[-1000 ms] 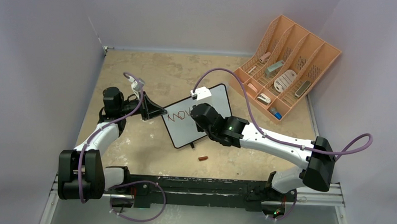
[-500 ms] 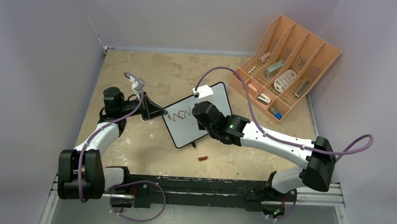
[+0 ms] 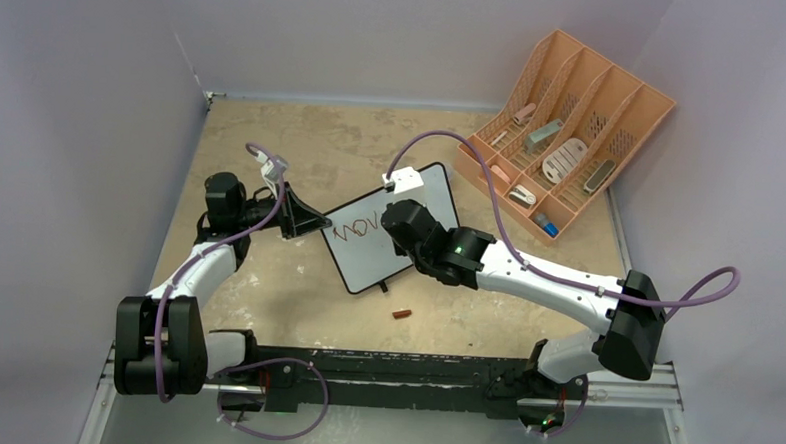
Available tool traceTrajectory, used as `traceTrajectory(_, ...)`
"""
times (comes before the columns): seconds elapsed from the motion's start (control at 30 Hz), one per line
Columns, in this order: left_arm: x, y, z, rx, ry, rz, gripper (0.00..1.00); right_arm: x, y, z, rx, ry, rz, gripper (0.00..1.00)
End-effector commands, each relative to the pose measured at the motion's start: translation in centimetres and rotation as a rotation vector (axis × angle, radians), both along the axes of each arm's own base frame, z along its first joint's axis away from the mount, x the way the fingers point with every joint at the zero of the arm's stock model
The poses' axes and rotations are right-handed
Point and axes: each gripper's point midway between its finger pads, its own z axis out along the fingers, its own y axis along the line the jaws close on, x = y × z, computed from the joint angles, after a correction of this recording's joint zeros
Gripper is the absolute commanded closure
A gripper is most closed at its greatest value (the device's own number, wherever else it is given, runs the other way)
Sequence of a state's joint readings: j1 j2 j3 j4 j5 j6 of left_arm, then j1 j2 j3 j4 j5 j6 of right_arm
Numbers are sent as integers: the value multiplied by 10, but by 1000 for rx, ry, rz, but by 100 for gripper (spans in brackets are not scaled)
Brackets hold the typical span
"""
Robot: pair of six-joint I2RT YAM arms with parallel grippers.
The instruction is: Write a sentence on the whiteboard
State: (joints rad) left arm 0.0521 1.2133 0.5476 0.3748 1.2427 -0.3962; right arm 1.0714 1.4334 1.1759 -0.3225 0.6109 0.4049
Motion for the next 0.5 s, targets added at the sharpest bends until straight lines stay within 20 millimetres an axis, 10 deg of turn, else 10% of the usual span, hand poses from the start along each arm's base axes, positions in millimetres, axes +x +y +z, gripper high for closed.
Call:
traceTrajectory(0.0, -3, -4, 7, 4, -62, -56, 100, 17, 6, 37, 86, -87, -30, 100)
traceTrajectory(0.47, -3, -4, 7, 5, -64, -57, 100, 19, 17, 45, 93, -110, 16, 100)
